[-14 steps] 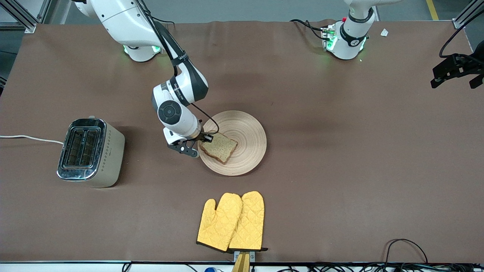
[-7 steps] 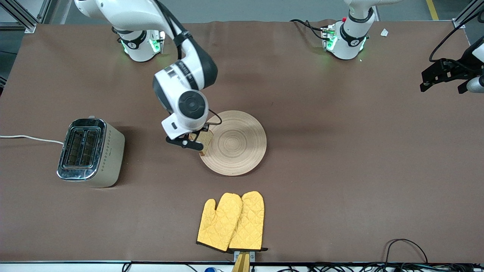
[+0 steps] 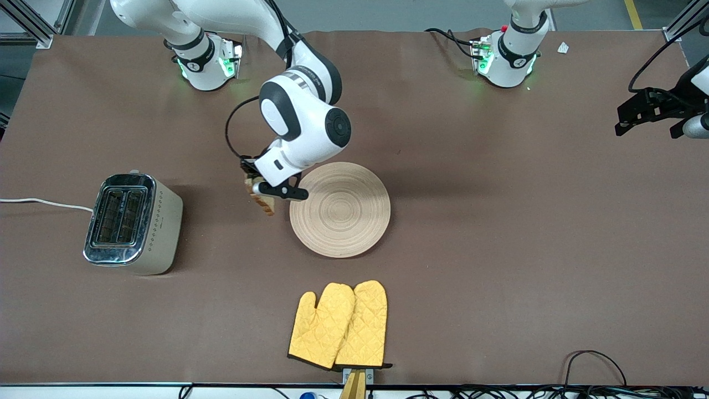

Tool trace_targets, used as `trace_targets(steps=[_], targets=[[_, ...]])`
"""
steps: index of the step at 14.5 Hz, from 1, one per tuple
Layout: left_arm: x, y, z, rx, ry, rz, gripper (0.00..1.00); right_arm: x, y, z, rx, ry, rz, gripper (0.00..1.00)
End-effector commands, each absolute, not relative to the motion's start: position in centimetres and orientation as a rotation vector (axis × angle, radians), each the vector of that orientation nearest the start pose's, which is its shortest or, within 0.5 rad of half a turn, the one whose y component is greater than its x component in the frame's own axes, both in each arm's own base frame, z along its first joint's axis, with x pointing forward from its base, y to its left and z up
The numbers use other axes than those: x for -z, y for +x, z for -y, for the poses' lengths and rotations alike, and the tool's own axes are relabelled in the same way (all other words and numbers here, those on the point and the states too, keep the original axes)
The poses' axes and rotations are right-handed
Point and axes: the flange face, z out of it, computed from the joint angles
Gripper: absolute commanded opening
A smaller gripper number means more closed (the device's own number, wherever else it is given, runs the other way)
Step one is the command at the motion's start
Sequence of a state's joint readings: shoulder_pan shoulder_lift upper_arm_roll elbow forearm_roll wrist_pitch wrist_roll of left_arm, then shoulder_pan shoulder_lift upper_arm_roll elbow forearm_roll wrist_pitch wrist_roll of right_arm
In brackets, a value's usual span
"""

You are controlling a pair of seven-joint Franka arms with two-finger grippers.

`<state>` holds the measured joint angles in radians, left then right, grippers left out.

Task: Move plate and put bread in toaster
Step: 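Lift the bread slice and carry it to the toaster with the right gripper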

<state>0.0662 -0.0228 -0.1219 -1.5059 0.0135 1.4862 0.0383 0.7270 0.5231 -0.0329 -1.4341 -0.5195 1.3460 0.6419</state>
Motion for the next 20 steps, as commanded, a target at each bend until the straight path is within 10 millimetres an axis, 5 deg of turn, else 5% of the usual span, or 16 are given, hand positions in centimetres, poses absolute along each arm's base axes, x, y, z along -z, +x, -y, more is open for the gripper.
trace_targets(steps=[1, 6, 10, 16, 20], targets=[[-66.3, 53.5, 3.1, 0.0, -3.12, -0.139, 1.0, -41.8, 55.2, -31.6, 0.27, 2.252, -0.211, 0.0], [-65.9, 53.1, 3.9, -0.011, -3.115, -0.131, 1.0, -44.2, 58.4, -22.1, 0.478, 2.188, -0.225, 0.0], [-66.0, 52.8, 4.7, -0.01, -3.114, -0.086, 1.0, -44.2, 59.9, -15.3, 0.622, 2.187, -0.151, 0.0], [-65.9, 52.8, 4.5, -0.013, -3.114, -0.081, 1.0, -45.7, 62.5, -9.7, 0.589, 2.176, -0.017, 0.0], [-65.9, 52.8, 4.3, -0.013, -3.116, -0.081, 1.0, -44.4, 64.2, -9.0, 0.558, 2.15, -0.009, 0.0]])
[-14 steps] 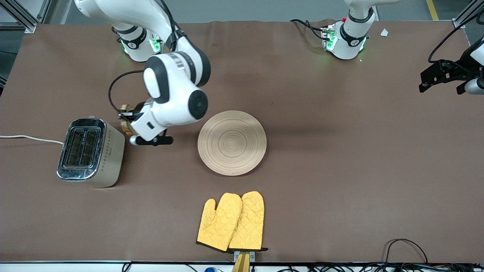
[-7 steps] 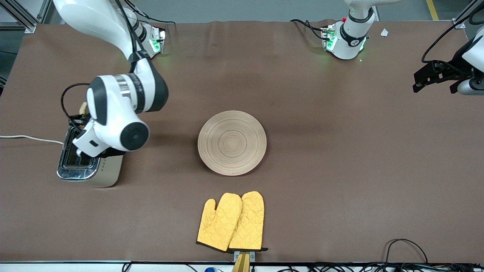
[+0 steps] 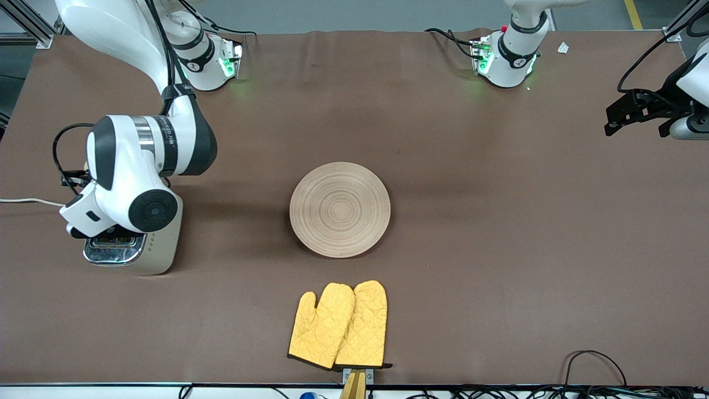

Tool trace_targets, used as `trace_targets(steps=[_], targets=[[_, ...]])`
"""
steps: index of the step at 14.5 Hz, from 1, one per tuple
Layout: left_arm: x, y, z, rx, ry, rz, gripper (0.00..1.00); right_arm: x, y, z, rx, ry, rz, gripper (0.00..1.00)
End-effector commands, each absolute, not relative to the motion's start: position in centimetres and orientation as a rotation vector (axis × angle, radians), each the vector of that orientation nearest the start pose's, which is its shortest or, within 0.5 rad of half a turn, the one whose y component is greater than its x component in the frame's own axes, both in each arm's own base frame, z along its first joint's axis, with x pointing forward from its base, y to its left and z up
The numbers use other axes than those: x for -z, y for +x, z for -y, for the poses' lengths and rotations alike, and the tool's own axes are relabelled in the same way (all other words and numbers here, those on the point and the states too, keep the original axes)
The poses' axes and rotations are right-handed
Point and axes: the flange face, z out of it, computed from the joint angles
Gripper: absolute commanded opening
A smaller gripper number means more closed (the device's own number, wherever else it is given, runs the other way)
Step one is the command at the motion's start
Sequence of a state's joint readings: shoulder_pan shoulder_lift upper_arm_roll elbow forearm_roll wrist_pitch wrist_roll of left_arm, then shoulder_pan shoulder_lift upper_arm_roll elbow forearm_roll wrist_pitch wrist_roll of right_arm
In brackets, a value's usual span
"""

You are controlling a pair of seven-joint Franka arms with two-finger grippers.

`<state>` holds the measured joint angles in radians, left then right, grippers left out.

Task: Move plate and put bread in toaster
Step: 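Lift the bread slice and carry it to the toaster with the right gripper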

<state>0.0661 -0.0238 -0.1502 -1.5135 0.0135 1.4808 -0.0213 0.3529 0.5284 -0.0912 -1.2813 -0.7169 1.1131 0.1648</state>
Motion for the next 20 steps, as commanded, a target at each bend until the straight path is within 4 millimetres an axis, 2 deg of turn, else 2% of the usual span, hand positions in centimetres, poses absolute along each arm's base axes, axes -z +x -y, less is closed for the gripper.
trace_targets(steps=[1, 3, 8, 17, 20], targets=[[-65.9, 52.8, 4.3, -0.013, -3.116, -0.081, 1.0, -43.7, 64.8, -8.7, 0.553, 2.151, -0.005, 0.0], [-65.9, 52.8, 4.3, -0.013, -3.116, -0.081, 1.0, -42.6, 65.8, -7.6, 0.563, 2.15, 0.011, 0.0], [-65.9, 52.9, 4.3, -0.016, -3.116, -0.083, 1.0, -41.5, 66.9, -6.5, 0.529, 2.169, 0.0, 0.0], [-65.9, 53.0, 4.4, -0.013, -3.117, -0.088, 1.0, -40.7, 68.2, -6.9, 0.479, 2.178, -0.018, 0.0], [-65.9, 53.0, 4.2, -0.013, -3.117, -0.081, 1.0, -40.2, 68.3, -6.1, 0.487, 2.179, -0.01, 0.01]])
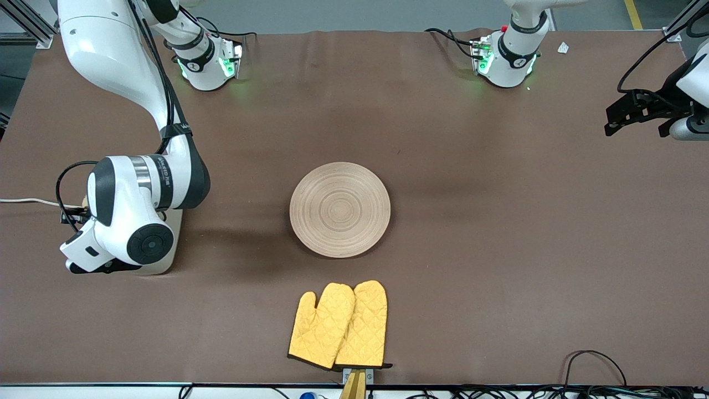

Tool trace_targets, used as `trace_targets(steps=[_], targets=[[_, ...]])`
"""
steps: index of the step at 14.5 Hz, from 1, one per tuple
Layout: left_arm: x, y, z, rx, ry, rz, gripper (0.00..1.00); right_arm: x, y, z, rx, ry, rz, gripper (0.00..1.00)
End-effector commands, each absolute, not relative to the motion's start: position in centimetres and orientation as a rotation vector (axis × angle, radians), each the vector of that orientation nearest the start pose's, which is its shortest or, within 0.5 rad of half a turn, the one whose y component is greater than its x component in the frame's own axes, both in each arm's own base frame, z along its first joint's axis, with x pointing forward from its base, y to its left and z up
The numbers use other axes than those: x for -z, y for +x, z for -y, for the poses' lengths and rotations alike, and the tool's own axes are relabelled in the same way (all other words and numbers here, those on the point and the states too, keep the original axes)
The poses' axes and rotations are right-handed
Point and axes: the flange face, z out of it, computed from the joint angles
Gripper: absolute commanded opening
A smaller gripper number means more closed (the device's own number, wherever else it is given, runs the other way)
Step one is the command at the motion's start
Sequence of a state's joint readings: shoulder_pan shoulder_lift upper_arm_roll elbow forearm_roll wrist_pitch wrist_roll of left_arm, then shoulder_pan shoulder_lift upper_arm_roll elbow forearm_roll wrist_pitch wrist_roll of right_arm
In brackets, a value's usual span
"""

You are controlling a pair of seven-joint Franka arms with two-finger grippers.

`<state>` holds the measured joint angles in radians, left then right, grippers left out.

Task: Move plate and put bread in toaster
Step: 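Lift the bread slice and carry it to the toaster with the right gripper, then lower the bread slice into the toaster slot with the right gripper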

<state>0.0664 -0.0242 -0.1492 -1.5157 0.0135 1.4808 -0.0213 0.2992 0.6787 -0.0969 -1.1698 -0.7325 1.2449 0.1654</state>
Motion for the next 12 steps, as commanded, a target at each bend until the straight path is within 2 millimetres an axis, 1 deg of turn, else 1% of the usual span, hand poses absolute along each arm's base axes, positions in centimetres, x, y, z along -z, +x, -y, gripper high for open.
trace_targets(steps=[1, 3, 5, 6, 7, 8, 9, 10, 11, 12], targets=[[-65.9, 53.0, 4.3, -0.013, -3.117, -0.086, 1.0, -40.0, 68.3, -6.1, 0.492, 2.177, -0.012, 0.01], [-65.9, 53.0, 4.2, -0.013, -3.117, -0.086, 1.0, -39.2, 68.3, -6.1, 0.505, 2.171, -0.018, 0.04], [-65.9, 53.0, 4.2, -0.013, -3.117, -0.086, 1.0, -38.5, 68.3, -6.0, 0.519, 2.166, -0.019, 0.15], [-65.9, 53.0, 4.2, -0.013, -3.117, -0.088, 1.0, -38.4, 68.2, -6.0, 0.525, 2.165, -0.018, 0.27], [-65.9, 53.0, 4.2, -0.013, -3.117, -0.088, 1.0, -38.4, 68.2, -6.0, 0.531, 2.166, -0.016, 0.53], [-65.9, 53.0, 4.2, -0.016, -3.117, -0.088, 1.0, -38.5, 68.2, -6.0, 0.532, 2.17, -0.017, 0.69], [-65.9, 53.0, 4.2, -0.013, -3.117, -0.091, 1.0, -38.9, 68.2, -5.9, 0.528, 2.176, -0.015, 0.78], [-65.9, 53.0, 4.1, -0.013, -3.117, -0.091, 1.0, -39.2, 68.2, -6.2, 0.523, 2.183, -0.016, 0.81], [-65.9, 53.0, 3.9, -0.013, -3.117, -0.088, 1.0, -39.7, 68.0, -7.3, 0.514, 2.186, -0.028, 0.89], [-65.9, 53.0, 3.8, -0.016, -3.117, -0.086, 1.0, -40.8, 67.8, -7.9, 0.502, 2.198, -0.03, 1.0]])
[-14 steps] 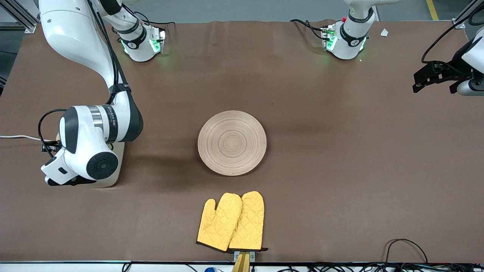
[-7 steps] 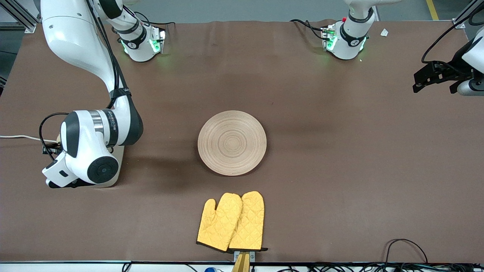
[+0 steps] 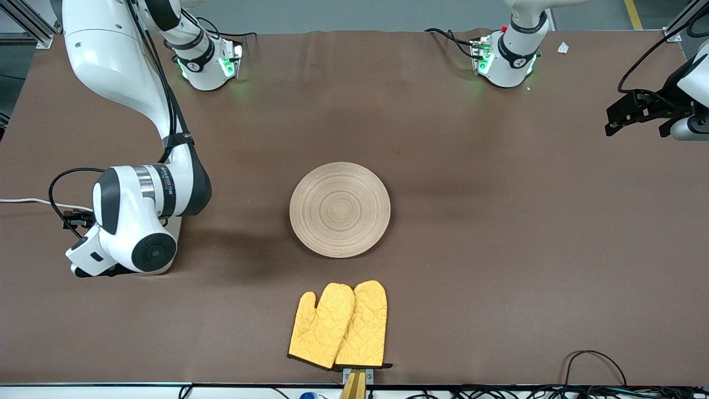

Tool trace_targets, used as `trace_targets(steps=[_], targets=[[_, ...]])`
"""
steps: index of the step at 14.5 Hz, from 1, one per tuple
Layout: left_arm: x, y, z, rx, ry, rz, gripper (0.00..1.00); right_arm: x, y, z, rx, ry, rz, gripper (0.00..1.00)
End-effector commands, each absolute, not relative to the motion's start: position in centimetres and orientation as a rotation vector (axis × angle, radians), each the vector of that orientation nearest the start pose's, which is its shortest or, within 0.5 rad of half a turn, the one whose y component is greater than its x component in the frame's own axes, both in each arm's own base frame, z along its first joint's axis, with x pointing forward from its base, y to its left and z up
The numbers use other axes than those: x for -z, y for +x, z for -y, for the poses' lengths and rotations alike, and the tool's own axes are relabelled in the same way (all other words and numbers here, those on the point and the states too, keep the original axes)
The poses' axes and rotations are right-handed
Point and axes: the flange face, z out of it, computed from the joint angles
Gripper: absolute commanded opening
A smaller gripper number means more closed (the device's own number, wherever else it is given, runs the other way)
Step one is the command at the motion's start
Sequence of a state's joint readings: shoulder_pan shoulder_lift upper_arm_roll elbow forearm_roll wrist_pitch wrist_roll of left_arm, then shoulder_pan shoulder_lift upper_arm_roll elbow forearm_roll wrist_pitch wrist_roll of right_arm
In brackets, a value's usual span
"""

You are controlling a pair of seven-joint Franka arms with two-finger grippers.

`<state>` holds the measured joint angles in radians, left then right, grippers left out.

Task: Move plate and put bread in toaster
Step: 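Lower the bread slice into the toaster slot with the right gripper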

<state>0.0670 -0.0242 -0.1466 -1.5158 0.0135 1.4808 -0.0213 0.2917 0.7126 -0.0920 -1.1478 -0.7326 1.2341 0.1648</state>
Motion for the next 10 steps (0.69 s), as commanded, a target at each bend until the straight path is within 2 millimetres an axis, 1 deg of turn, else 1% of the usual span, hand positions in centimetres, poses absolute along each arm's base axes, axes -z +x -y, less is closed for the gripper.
trace_targets(steps=[1, 2, 4, 5, 6, 7, 8, 9, 10], targets=[[-65.9, 53.0, 3.8, -0.016, -3.117, -0.086, 1.0, -43.1, 67.2, -8.6, 0.479, 2.262, -0.026, 1.0], [-65.9, 53.0, 3.8, -0.016, -3.117, -0.086, 1.0, -45.2, 66.7, -8.3, 0.461, 2.336, -0.009, 1.0], [-65.9, 53.0, 3.8, -0.016, -3.117, -0.086, 1.0, -47.2, 66.0, -9.1, 0.45, 2.456, -0.007, 1.0], [-65.8, 53.1, 3.9, -0.016, -3.117, -0.088, 1.0, -49.4, 65.4, -9.2, 0.418, 2.548, 0.009, 1.0], [-65.9, 53.0, 3.7, -0.016, -3.117, -0.084, 1.0, -53.1, 64.5, -8.7, 0.345, 2.668, 0.04, 1.0], [-65.9, 53.0, 3.7, -0.016, -3.117, -0.083, 1.0, -55.6, 64.0, -7.7, 0.289, 2.752, 0.062, 1.0], [-65.9, 53.0, 3.7, -0.016, -3.117, -0.083, 1.0, -57.7, 63.2, -6.4, 0.247, 2.824, 0.092, 1.0], [-65.8, 53.1, 3.7, -0.018, -3.117, -0.084, 1.0, -59.5, 62.3, -4.4, 0.194, 2.94, 0.137, 1.0], [-65.9, 53.1, 3.7, -0.016, -3.117, -0.083, 1.0, -60.3, 61.1, -1.8, 0.149, 3.054, 0.201, 1.0]])
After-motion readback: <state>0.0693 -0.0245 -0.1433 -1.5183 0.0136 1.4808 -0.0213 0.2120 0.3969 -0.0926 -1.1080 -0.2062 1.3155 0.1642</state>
